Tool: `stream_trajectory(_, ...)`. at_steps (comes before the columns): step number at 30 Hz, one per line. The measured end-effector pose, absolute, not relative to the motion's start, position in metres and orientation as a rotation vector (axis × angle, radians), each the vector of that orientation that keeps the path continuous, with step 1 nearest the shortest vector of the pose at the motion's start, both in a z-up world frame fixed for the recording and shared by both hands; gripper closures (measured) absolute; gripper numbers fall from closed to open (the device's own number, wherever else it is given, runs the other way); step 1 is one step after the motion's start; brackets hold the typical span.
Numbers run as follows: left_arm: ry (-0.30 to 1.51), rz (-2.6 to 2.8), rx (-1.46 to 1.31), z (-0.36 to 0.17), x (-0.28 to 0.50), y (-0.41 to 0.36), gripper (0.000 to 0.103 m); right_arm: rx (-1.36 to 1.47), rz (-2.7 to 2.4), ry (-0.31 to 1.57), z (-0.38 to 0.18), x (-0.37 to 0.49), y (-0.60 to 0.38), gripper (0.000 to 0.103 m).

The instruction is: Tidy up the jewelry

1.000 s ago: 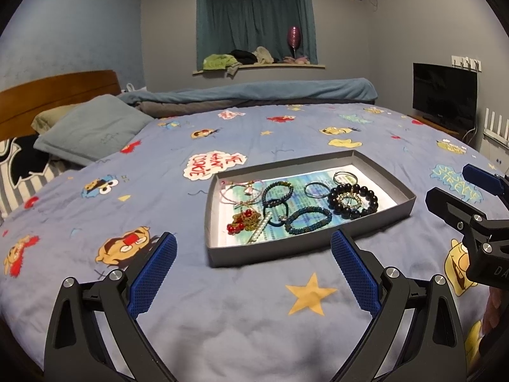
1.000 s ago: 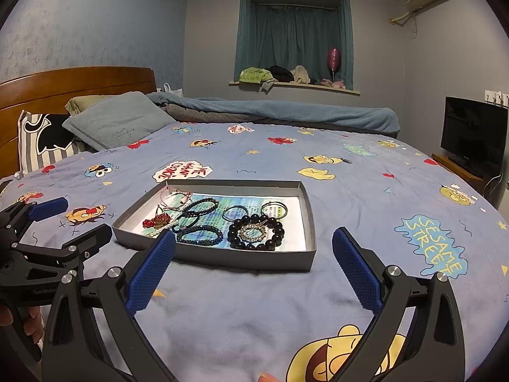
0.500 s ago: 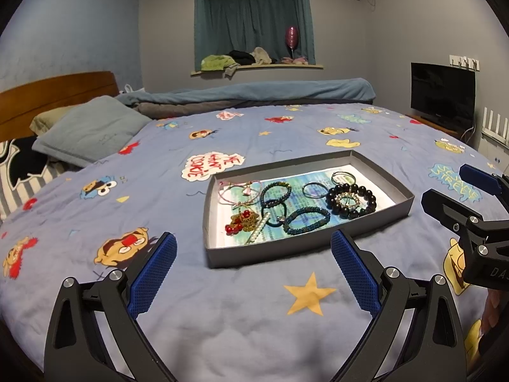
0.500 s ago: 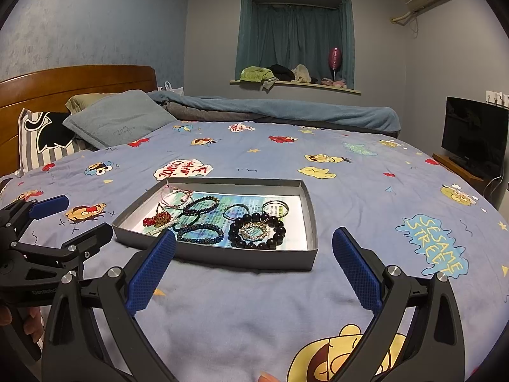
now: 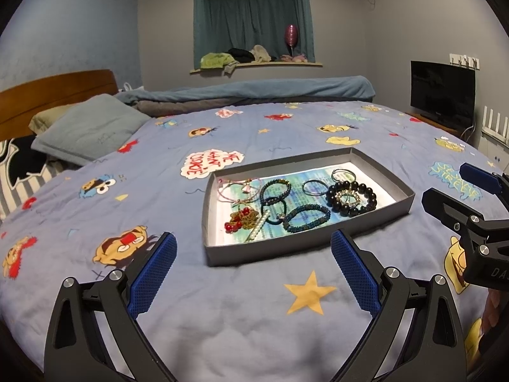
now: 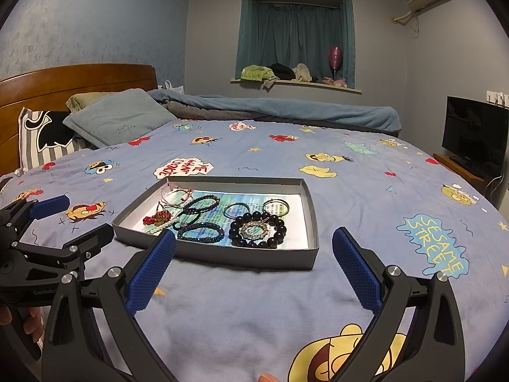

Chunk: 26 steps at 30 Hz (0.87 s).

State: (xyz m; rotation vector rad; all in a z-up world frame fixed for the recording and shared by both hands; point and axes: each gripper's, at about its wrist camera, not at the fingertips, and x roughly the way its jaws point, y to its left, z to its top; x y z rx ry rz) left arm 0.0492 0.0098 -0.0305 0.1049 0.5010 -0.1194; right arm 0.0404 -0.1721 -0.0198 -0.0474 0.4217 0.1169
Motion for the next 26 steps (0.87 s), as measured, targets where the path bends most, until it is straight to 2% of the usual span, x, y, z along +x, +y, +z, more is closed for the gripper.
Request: stream_trajectory(26,0.518,-0.139,0.104,-0.033,0.0547,0.0114,0.006,-0.048,0.124,0.431,-0.0227,0.042,-0.1735,0.006)
